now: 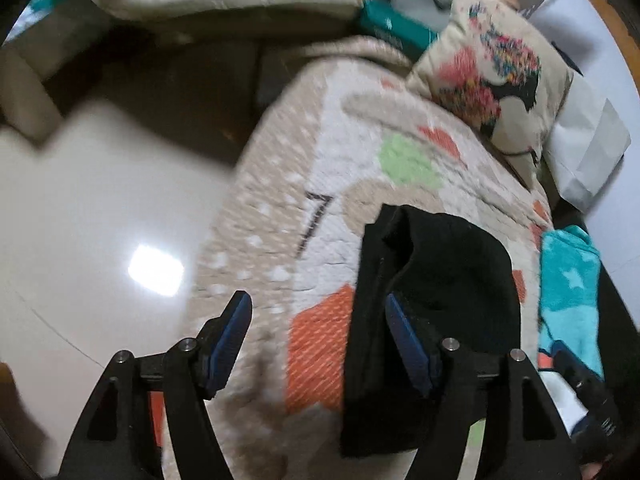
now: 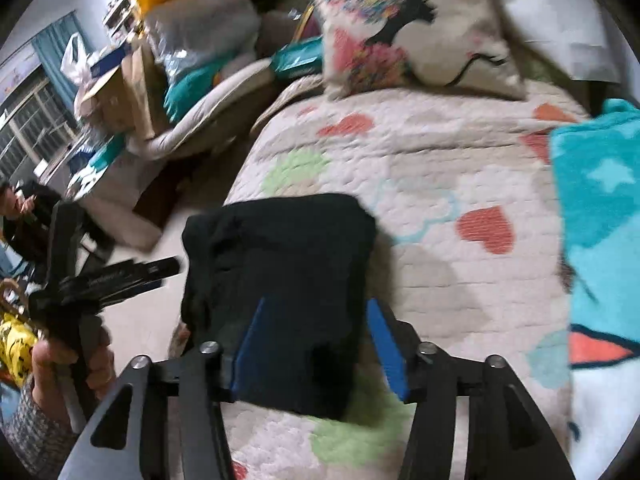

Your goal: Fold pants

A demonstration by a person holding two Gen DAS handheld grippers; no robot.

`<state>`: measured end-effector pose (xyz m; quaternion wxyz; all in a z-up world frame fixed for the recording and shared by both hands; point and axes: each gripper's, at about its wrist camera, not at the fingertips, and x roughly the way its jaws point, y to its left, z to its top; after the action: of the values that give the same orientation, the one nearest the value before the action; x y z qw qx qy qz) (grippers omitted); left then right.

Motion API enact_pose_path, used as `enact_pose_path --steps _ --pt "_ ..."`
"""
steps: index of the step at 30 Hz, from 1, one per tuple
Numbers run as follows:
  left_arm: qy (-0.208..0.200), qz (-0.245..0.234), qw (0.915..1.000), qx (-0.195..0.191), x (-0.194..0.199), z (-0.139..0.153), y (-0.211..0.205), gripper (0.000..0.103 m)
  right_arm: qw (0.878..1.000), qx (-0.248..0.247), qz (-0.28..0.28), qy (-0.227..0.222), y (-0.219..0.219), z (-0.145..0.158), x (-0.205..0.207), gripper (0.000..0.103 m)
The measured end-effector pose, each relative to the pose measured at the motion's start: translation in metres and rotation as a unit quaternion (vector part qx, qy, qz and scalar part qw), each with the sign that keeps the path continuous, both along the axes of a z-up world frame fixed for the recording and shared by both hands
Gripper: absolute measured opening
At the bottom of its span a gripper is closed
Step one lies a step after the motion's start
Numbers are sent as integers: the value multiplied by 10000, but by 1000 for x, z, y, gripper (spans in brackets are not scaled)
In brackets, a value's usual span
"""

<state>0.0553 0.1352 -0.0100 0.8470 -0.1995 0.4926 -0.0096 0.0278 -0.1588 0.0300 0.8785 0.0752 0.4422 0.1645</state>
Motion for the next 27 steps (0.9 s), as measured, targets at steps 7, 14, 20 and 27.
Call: enact_pose_path --steps 7,14,20,27 --pt "-824 291 9892 1179 -74 45 -42 69 9992 168 -347 -92 -25 -9 -30 59" --pt "-1213 432 9797 1534 -111 77 -77 71 9993 -41 -269 -257 -17 -4 -47 61" --pt "-1267 450 9728 1888 -136 92 -94 73 9966 -429 -248 -664 -6 7 -71 69" --pt "-1274 391 9701 2031 -153 99 -106 73 9951 -488 -223 -830 -2 11 -88 69"
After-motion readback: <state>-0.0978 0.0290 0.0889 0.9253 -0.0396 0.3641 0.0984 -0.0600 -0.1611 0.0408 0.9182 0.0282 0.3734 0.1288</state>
